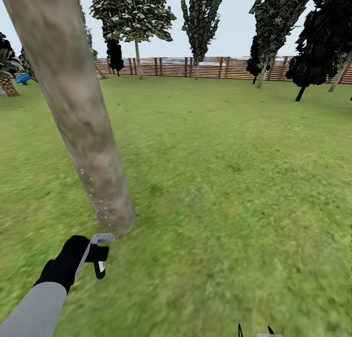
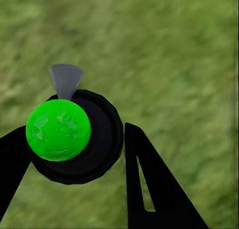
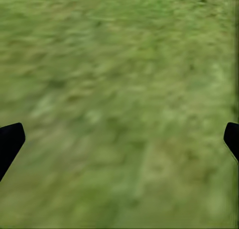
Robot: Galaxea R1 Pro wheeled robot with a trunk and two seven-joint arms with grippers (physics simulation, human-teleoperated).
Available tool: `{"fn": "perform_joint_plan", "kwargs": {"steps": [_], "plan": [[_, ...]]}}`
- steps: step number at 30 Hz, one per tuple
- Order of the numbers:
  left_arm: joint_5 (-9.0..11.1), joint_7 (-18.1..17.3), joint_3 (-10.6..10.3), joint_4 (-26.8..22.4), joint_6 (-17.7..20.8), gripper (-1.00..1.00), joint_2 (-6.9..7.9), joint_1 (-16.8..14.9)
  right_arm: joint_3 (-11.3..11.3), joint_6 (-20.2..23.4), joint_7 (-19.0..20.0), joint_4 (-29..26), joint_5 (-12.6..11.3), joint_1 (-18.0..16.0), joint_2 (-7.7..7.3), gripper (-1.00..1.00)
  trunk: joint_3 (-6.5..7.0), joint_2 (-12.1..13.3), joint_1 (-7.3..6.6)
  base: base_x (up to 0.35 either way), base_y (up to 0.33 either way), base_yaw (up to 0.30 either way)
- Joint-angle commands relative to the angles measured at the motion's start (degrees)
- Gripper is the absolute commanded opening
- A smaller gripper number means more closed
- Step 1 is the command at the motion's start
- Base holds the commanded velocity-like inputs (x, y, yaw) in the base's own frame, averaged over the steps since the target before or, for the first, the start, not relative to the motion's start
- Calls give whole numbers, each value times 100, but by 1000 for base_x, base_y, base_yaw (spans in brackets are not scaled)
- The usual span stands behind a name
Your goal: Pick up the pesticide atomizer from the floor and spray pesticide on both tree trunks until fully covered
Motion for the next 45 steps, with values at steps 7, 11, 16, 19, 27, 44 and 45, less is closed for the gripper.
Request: {"fn": "perform_joint_plan", "kwargs": {"steps": [7,11,16,19,27,44,45], "plan": [[1,0,0,0,0,-100,0,0,-1,0,0,-1,2,0,19,100,0,0,0,151,-256,13],[-1,0,0,0,-1,-100,0,0,-1,0,0,-1,1,0,22,100,0,0,0,38,-269,222],[-4,0,6,-1,0,-100,8,0,-1,0,0,1,2,0,22,100,0,0,0,2,-273,275],[-4,0,8,-3,0,-100,9,-2,-1,0,0,0,3,0,22,100,0,0,0,45,-273,277],[-4,0,8,-3,0,-100,8,0,-1,0,0,0,2,0,22,100,0,0,0,106,-273,143],[-4,0,5,0,0,-100,0,-4,-1,0,0,7,3,0,22,100,0,0,0,119,-273,111],[-2,0,5,0,0,-100,0,-2,-1,0,0,4,3,0,22,100,0,0,0,119,-273,276]]}}
